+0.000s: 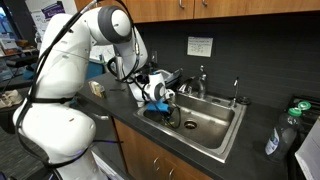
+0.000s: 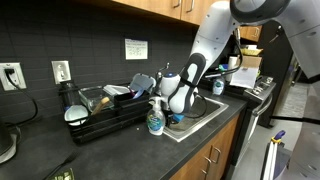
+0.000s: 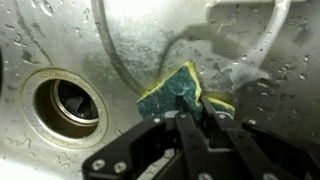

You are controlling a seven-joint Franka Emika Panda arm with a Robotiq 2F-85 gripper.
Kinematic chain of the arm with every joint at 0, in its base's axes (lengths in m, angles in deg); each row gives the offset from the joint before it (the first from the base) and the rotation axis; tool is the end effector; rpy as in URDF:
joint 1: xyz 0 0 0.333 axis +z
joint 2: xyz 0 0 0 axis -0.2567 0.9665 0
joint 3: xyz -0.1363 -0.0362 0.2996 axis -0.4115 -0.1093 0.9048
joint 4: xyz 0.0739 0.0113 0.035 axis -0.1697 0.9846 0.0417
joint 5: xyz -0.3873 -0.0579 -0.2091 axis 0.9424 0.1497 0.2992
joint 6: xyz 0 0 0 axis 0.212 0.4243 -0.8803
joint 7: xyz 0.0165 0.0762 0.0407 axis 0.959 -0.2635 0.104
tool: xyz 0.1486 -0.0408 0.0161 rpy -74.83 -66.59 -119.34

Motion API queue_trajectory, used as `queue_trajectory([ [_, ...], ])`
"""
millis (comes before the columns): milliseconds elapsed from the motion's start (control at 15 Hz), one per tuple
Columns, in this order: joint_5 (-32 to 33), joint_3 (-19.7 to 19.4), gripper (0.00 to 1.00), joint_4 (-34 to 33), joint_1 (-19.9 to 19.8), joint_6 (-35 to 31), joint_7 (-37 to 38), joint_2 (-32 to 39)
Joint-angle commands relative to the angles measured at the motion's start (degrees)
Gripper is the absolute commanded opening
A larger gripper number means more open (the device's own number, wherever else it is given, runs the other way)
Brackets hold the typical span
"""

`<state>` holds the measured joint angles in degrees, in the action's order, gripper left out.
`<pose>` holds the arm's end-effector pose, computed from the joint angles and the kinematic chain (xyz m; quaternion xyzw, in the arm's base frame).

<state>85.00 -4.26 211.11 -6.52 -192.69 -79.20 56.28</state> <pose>0.5741 -0.0136 0.0519 0.9921 0.0780 0.0569 0.0802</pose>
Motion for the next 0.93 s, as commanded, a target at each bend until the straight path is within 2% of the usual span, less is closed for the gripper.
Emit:
queue_trajectory([
  [0,0.6,-1.4,0.04,4.2,2.5,1.4,0.9,-4.7],
  [467,2.4,-3.8,0.04,6.6,5.2,1.4,2.6,-8.8],
  [867,7.4,-7.0,0.04,7.7,7.4,3.9,7.0,-12.1],
])
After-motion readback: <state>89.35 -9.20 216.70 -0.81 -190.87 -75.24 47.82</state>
